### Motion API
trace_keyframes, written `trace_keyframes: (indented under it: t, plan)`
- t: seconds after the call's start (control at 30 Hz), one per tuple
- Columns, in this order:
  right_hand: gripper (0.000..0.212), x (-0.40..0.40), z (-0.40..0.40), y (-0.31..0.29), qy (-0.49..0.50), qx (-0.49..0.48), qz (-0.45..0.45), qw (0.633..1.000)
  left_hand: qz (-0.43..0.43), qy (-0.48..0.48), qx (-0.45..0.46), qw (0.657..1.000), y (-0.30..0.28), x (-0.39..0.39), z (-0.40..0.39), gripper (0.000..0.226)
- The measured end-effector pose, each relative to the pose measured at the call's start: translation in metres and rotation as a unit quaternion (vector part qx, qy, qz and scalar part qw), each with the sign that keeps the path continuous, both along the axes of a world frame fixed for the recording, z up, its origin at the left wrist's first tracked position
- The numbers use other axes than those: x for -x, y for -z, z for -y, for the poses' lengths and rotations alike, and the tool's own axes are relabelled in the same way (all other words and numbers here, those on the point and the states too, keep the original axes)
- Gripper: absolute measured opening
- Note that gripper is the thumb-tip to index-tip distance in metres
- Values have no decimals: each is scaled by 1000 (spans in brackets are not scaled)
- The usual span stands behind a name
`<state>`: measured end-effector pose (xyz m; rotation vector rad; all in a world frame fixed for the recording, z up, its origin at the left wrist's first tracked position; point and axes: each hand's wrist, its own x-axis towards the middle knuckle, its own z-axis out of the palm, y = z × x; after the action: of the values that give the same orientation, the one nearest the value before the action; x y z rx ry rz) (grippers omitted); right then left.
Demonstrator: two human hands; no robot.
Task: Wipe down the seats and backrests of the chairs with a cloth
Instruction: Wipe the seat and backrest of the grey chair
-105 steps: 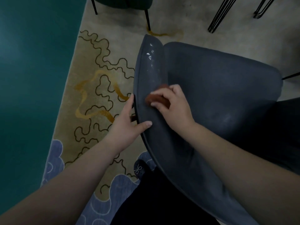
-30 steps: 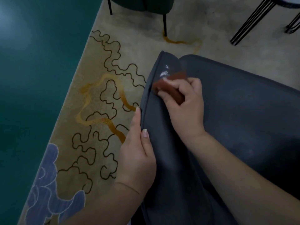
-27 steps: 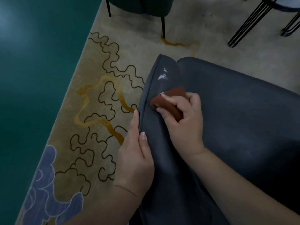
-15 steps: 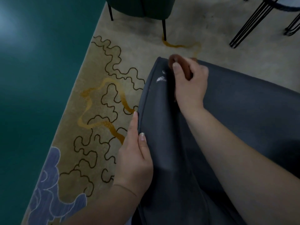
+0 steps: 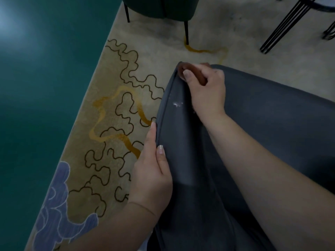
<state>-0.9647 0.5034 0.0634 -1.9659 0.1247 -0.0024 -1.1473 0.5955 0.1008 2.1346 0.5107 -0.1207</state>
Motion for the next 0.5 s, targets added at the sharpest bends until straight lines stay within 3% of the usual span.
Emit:
trace_keyframes:
  t: [0.23,0.43,0.5]
  plan:
    - [29,74,18,-1,-144,53,123,980,11,7,-4,1000,-2,-1,0,58]
    - [24,16,-3,-8,-56,67,46,995,12,7,-2,1000,-1,0,-1,56]
    - [22,25,-2,-7,-82,83,69,991,9,6,1,1000,0,1,-1,56]
